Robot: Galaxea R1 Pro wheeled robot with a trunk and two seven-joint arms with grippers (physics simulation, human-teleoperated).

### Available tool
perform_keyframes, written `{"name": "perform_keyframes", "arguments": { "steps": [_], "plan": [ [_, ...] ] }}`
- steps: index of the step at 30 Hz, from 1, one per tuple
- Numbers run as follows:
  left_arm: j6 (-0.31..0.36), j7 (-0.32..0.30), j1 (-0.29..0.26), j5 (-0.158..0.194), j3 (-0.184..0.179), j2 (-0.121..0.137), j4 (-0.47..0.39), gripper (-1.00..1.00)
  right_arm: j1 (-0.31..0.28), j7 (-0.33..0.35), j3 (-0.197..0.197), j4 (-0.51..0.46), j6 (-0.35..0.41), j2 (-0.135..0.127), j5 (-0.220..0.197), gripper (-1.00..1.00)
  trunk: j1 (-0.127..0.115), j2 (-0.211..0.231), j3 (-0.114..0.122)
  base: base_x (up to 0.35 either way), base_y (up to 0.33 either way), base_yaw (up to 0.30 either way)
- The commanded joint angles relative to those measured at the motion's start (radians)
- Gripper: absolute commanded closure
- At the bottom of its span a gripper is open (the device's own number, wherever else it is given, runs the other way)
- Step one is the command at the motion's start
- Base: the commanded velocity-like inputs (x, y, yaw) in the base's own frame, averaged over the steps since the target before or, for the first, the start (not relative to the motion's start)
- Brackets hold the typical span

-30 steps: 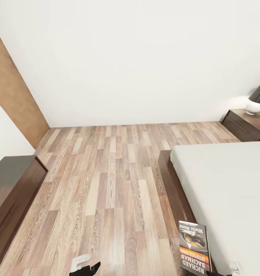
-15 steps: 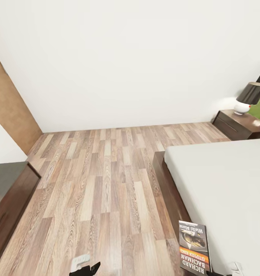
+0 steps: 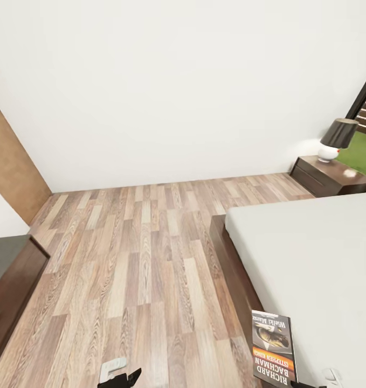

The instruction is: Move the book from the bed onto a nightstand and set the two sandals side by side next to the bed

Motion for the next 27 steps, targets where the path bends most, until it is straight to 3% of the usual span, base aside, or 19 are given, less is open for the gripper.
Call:
{"name": "perform_keyframes", "arguments": {
  "steps": [1,27],
  "plan": [
    [-0.002,-0.005,-0.001,0.007,-0.002,0.0,0.002,-1.0,-0.001,0.003,0.004,0.001,0.008,-0.001,-0.01,1.0,0.0,-0.001,-0.001,0.0,0.0,-0.021],
    [-0.002,-0.005,-0.001,0.007,-0.002,0.0,0.002,-1.0,-0.001,0.003,0.004,0.001,0.008,-0.001,-0.01,1.0,0.0,-0.001,0.037,0.0,0.0,-0.001]
  ]
}}
